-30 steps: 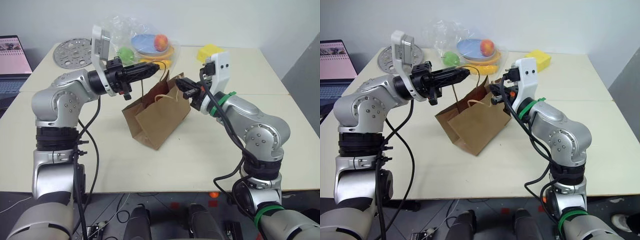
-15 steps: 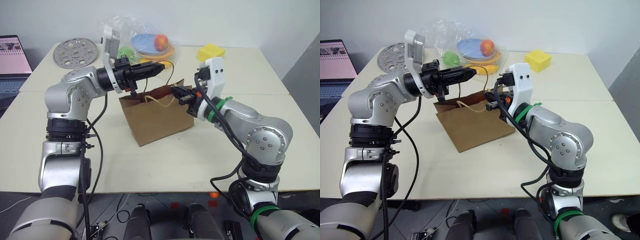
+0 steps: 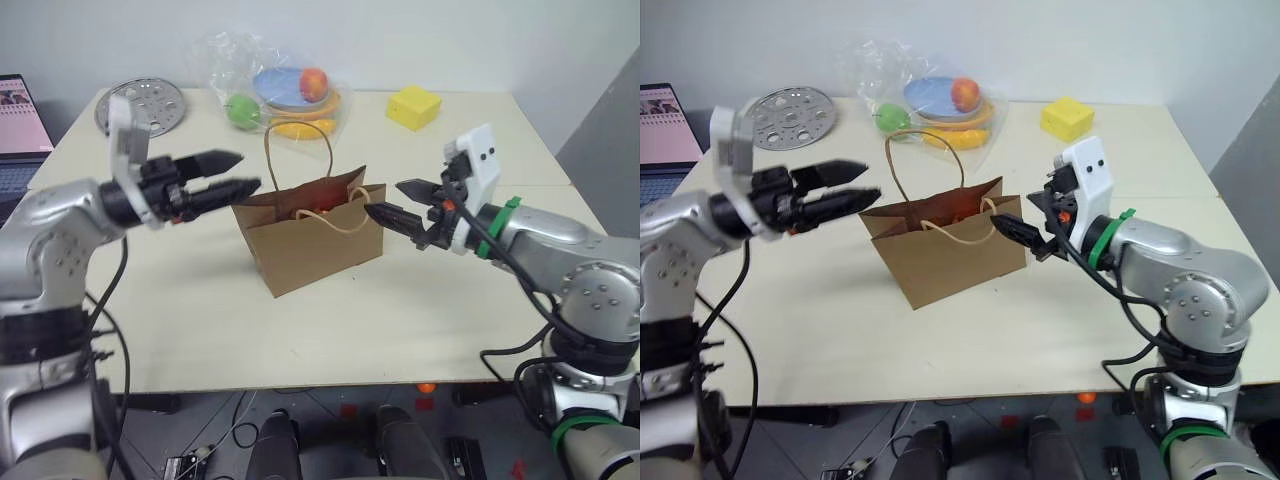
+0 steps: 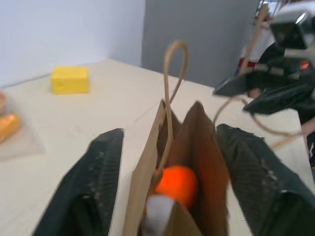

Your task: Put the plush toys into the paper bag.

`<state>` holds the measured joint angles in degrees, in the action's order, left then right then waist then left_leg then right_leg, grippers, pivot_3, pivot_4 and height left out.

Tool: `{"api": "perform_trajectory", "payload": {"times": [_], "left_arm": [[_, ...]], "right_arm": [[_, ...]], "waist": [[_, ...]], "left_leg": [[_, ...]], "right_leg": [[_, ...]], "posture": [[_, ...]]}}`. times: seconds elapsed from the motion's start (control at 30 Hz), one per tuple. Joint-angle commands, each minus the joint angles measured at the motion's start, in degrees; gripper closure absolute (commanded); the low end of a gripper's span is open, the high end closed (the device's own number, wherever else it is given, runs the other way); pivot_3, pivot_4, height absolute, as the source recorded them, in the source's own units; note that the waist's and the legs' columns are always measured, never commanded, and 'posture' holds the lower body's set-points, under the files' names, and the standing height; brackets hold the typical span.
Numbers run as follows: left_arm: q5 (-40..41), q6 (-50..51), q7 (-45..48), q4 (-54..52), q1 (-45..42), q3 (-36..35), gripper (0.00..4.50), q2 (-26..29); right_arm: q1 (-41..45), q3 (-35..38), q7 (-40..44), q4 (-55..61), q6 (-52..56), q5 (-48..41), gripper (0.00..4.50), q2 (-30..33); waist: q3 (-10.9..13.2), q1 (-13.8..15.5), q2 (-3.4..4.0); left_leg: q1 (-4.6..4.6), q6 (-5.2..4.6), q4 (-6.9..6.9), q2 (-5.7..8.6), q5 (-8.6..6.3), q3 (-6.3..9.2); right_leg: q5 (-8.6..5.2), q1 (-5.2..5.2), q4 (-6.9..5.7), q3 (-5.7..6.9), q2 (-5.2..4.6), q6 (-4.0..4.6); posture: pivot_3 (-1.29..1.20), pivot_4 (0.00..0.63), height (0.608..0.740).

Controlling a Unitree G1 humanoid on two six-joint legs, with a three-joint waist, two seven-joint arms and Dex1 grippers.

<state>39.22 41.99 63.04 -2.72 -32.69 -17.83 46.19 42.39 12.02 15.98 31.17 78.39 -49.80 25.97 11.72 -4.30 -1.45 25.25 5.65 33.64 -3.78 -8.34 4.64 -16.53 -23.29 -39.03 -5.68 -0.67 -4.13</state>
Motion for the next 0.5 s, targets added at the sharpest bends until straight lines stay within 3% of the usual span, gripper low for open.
{"api": "perform_trajectory", "payload": {"times": [0.03, 0.27, 0.5], "left_arm": [[-0.2, -3.7, 0.9, -1.7, 3.8, -2.3, 0.03, 1.1], [-5.6, -13.7, 3.8, 5.3, 2.4, 4.5, 0.03, -2.0], [-8.2, -18.8, 5.9, 8.9, 2.4, 8.1, 0.03, -3.4]], "right_arm": [[4.6, 0.6, 7.3, -1.2, -0.6, -3.5, 0.00, 6.0], [9.9, -4.4, 22.2, -6.6, -5.6, -5.2, 0.00, 14.3], [13.9, -7.4, 22.7, -7.0, -5.8, -4.9, 0.00, 13.8]], "waist": [[0.0, 0.2, 0.04], [0.0, 1.2, -0.01], [0.0, 1.0, 0.00]], "left_leg": [[0.00, 0.00, 0.03, 0.00, 0.00, 0.00], [-0.02, 0.00, 0.22, 0.02, 0.00, -0.07], [0.01, -0.01, 0.06, -0.01, -0.01, -0.06]], "right_leg": [[0.00, 0.00, 0.00, 0.01, 0.00, 0.00], [-0.40, 0.08, 0.04, -0.04, 0.00, 0.28], [-0.09, -0.02, 0.02, -0.01, 0.02, 0.17]], "posture": [[0.00, 0.150, 0.740], [0.00, 0.150, 0.740], [0.00, 0.150, 0.740]]}}
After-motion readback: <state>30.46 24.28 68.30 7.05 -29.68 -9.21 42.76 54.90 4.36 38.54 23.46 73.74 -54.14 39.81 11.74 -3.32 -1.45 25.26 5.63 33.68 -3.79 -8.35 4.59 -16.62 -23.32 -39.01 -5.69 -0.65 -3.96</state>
